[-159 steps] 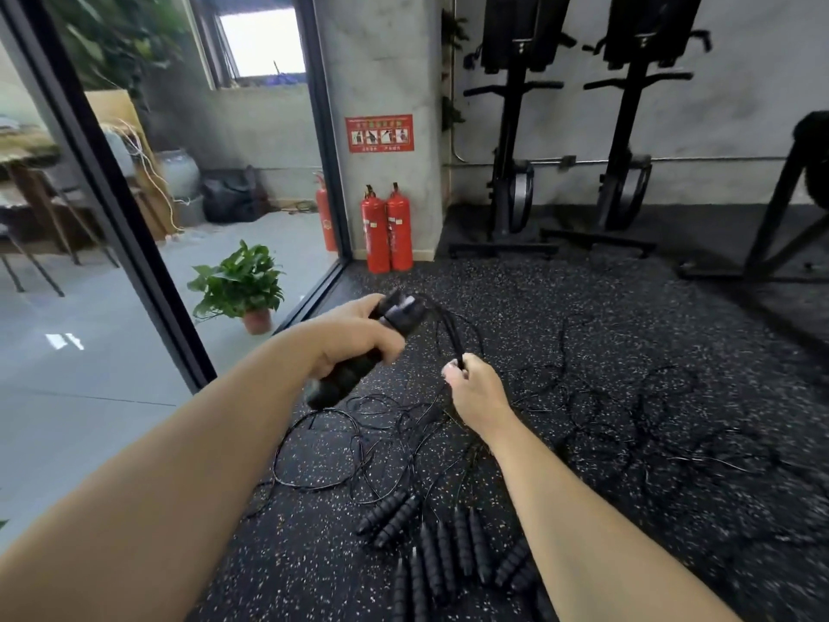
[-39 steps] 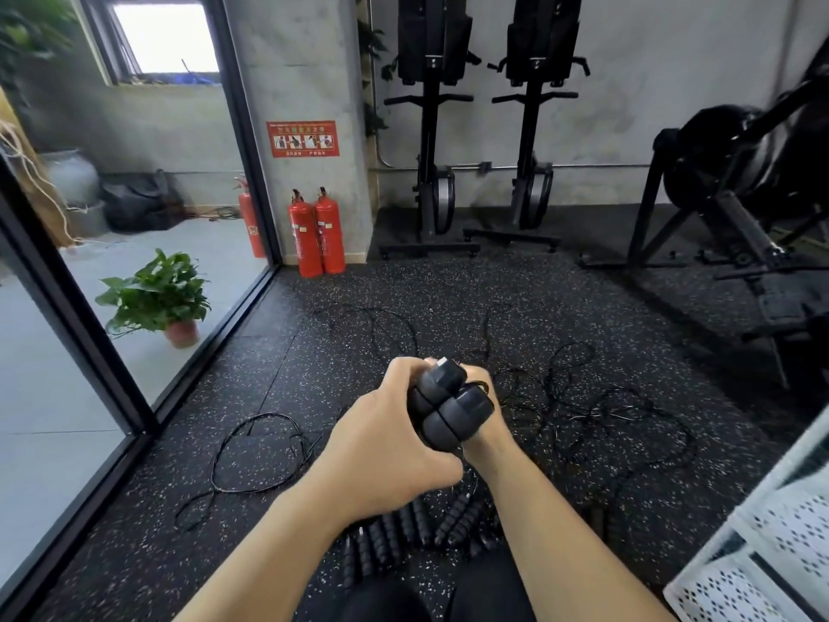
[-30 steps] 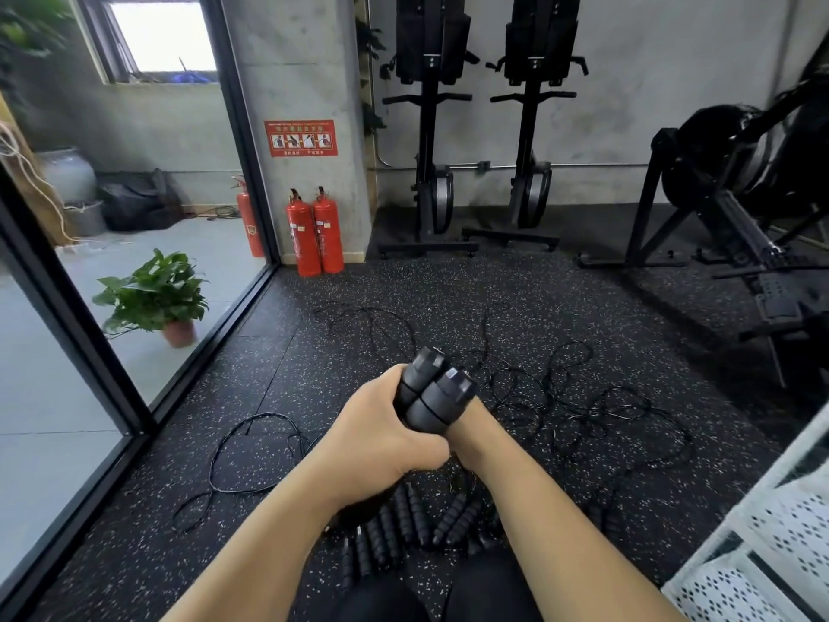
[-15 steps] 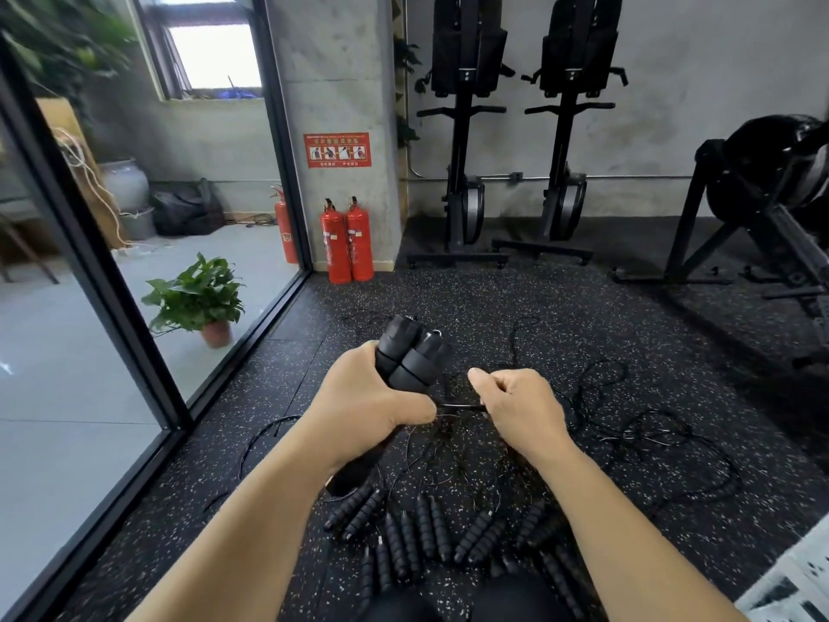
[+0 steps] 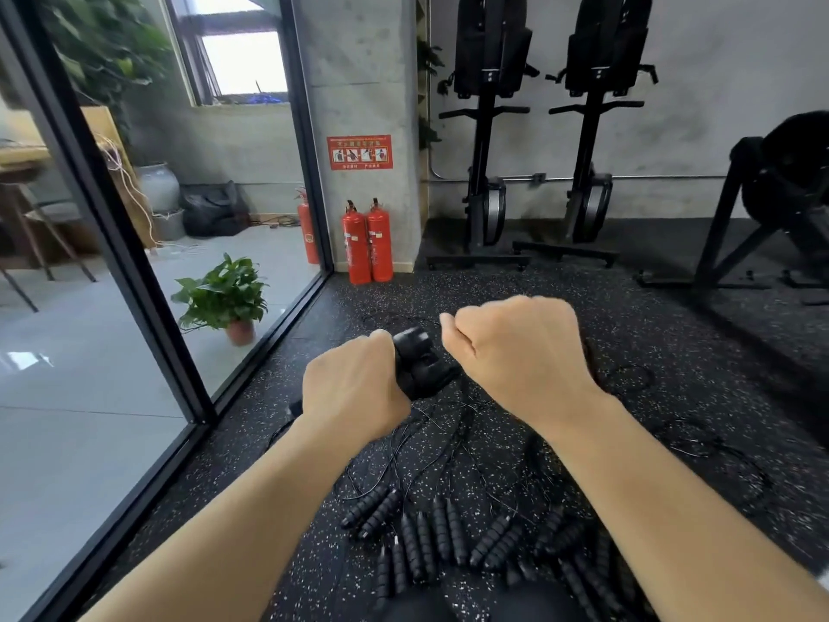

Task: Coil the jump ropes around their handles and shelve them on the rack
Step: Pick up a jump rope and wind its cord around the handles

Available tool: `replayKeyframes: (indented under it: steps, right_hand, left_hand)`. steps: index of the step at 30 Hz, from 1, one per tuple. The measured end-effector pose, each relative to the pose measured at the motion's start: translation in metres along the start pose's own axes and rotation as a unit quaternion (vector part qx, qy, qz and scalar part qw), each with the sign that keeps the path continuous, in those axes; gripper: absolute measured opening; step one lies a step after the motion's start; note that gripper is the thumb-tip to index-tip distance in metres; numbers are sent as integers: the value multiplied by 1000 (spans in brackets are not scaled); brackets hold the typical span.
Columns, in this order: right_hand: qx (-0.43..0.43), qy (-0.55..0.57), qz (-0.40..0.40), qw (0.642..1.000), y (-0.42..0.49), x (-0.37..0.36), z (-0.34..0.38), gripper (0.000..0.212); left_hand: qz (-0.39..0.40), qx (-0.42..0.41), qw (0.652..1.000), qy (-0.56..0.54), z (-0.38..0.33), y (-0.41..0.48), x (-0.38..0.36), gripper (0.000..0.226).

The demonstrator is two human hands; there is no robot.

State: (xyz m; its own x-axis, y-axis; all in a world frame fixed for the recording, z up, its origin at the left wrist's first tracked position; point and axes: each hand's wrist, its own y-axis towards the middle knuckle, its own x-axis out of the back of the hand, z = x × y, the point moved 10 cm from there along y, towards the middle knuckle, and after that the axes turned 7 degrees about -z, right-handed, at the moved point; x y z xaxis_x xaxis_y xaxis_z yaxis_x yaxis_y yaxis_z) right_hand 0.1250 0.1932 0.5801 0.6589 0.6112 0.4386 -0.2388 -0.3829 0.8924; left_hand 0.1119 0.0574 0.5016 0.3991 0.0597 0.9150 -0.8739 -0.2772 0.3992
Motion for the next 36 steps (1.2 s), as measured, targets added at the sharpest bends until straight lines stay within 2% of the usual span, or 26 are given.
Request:
replayKeyframes:
  steps: [3,6,7,9,11,14,16,18,20,23,26,27,30,33,36]
  right_hand:
    - [51,8,19,998,21,-6,8,46]
    - [53,37,108,992,35,-28,-1,58]
    - [40,55,160,985,34,-41,-6,61]
    - [-42,157,225,961,26,-59,-20,62]
    - [-161,290,255,908,12,-71,-33,63]
    - [-316,449,257,796,-15,-87,-39,57]
    - [-390,528,248,713,-37,-98,-39,50]
    - [-441,554,234,666,-60,-105,-38,41]
    - [-488,529,223,658,-85,-107,-36,33]
    - [-526,514,177,654,-108,-100,-26,35]
    - [-498,480,138,709,-110,-87,-22,34]
    - [-492,474,138,717,-110,-84,-20,32]
    - [-484,481,137,718,-106,-74,-16,32]
    - [-455,438,130,764,-101,-65,-19,34]
    - [-446,420,115,782,-103,-65,-22,38]
  left_hand:
    - [-6,-91,995,37,-28,-6,6,29]
    - [-4,-195,979,58,-54,-15,12,30]
    - [1,-222,974,54,-60,-17,15,31]
    - [13,-257,966,34,-65,-20,23,31]
    - [31,-267,963,0,-65,-21,31,31]
    - [57,-254,964,-62,-63,-25,35,30]
    - [60,-221,968,-105,-58,-23,35,33]
    - [60,-172,973,-143,-48,-16,33,38]
    - [55,-112,975,-182,-36,-7,29,39]
    - [40,-26,973,-227,-19,1,18,37]
    - [49,23,976,-210,-8,3,2,35]
    - [49,33,977,-204,-6,3,-1,36]
    - [49,38,980,-188,-6,6,-5,35]
    - [43,19,984,-171,-12,4,-4,34]
    - [63,22,980,-189,-13,1,-10,35]
